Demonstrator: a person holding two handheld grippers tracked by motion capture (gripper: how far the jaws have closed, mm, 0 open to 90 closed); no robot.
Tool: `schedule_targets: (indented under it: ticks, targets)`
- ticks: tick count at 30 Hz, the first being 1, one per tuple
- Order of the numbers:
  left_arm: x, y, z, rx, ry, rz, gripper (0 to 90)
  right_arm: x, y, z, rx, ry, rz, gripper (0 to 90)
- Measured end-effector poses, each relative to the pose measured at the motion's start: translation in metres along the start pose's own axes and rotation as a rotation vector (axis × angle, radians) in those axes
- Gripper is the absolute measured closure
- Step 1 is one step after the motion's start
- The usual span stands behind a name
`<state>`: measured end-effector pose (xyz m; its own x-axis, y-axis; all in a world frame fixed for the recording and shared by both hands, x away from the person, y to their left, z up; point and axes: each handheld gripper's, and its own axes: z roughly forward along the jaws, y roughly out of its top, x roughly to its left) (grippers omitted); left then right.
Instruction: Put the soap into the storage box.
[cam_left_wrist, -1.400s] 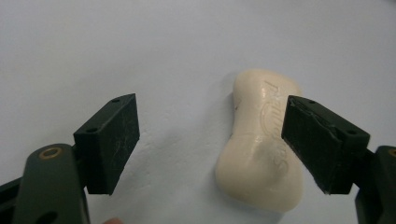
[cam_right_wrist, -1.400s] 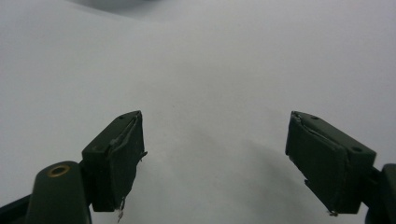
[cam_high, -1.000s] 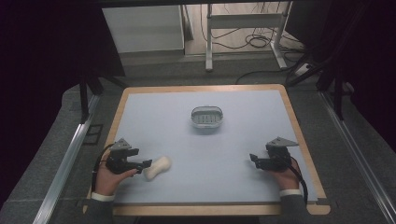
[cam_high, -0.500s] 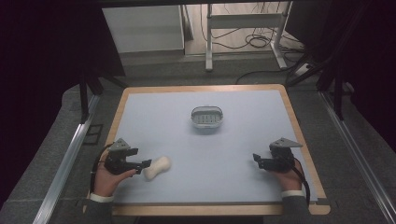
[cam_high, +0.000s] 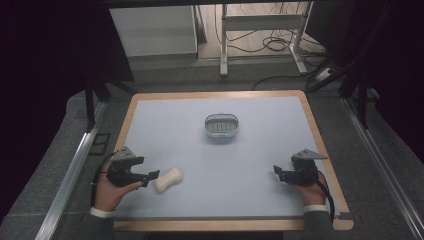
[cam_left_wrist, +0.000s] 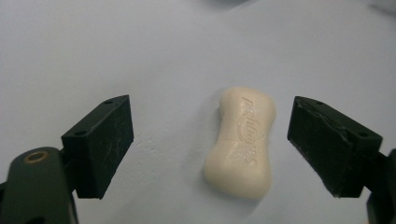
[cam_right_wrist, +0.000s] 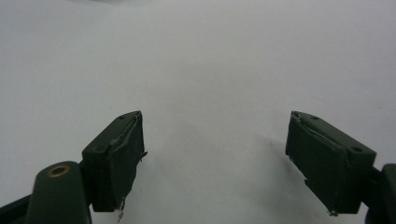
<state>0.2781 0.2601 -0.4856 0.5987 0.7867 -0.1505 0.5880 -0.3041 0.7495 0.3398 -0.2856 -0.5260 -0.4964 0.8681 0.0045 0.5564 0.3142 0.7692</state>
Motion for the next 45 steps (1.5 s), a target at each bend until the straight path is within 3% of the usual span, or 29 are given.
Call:
schedule_targets:
  ticks: [5,11,18,36,45]
  targets:
    - [-0.006,0.009,-0.008,0.046,-0.001,0.056,13.6,0.002,0.000,0.000,-0.005,0.004,0.002,19.2]
    - [-0.012,0.014,-0.008,0.090,-0.023,0.080,13.6,0.003,0.001,-0.002,-0.006,0.001,-0.004,19.2]
    - [-0.020,0.016,0.008,0.203,-0.032,0.102,17.8,0.004,0.001,-0.002,-0.014,-0.009,-0.011,19.2]
    - [-0.025,0.019,0.047,0.355,-0.010,0.135,23.4,0.009,0.000,0.002,0.009,-0.021,-0.036,18.9]
    - [-0.030,0.022,0.061,0.404,-0.006,0.150,28.3,0.010,0.000,0.003,0.016,-0.027,-0.041,18.9]
